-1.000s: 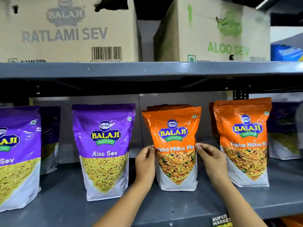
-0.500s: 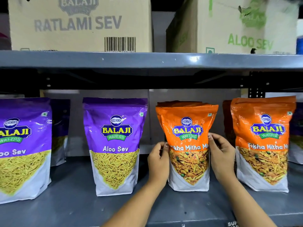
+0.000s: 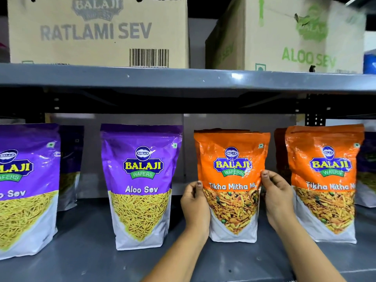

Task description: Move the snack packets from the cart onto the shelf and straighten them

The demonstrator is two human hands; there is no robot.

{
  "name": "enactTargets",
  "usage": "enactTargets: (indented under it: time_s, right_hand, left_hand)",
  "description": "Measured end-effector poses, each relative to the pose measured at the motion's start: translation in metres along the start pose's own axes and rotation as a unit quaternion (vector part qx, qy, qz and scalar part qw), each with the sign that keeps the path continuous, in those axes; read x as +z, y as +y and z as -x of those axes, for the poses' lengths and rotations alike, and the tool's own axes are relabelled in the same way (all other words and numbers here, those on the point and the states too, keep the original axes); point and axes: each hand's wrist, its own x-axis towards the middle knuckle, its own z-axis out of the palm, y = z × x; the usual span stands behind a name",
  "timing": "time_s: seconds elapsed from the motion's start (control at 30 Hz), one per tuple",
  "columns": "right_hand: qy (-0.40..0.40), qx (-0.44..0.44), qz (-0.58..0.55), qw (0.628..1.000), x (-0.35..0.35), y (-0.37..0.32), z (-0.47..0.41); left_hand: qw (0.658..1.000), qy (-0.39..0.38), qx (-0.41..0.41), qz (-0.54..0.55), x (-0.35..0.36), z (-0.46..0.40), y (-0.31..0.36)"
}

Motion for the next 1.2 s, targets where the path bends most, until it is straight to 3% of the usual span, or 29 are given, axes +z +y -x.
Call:
enactTargets:
  time_s: [0.37,0.47,0.57,0.63,0.73,0.83,0.9,1.0,1.2]
  right_hand:
    - [-0.04,0.022,0.02,0.999,-0.004,-0.01,0.007]
    - [0.037,-0.054,0.088,0.994,-0.003,-0.02,0.024]
    - [0.074,-0.185,0.039,0.979,0.009,-0.032,0.068]
    - [0.014,-0.187,0.01,0.982,0.028,-0.026,0.103]
    - [-0.172,-0.085,0.047,0.98,0.066,0.001,0.145]
    - [-0.339,0.05,0.082,0.936,0.099,0.03,0.162]
    - [-0.382,0.088,0.082,0.916,0.113,0.042,0.165]
    - [-0.355,0.068,0.128,0.924,0.122,0.051,0.167]
    - [-0.309,0.055,0.162,0.936,0.127,0.047,0.173]
  left_hand:
    - [0.999,-0.01,0.006,-0.048,-0.006,0.008,0.012]
    - [0.995,-0.046,0.048,-0.081,-0.022,0.025,0.025]
    - [0.991,-0.062,0.109,-0.05,-0.058,0.048,0.041]
    - [0.987,-0.039,0.155,-0.031,-0.092,0.056,0.054]
    - [0.972,0.054,0.226,-0.036,-0.142,0.045,0.074]
    - [0.977,0.081,0.163,-0.113,-0.179,0.017,0.081]
    - [0.987,0.026,0.075,-0.142,-0.195,0.001,0.08]
    - [0.983,-0.073,-0.014,-0.169,-0.209,-0.011,0.075]
    - [0.96,-0.115,-0.054,-0.248,-0.22,-0.023,0.082]
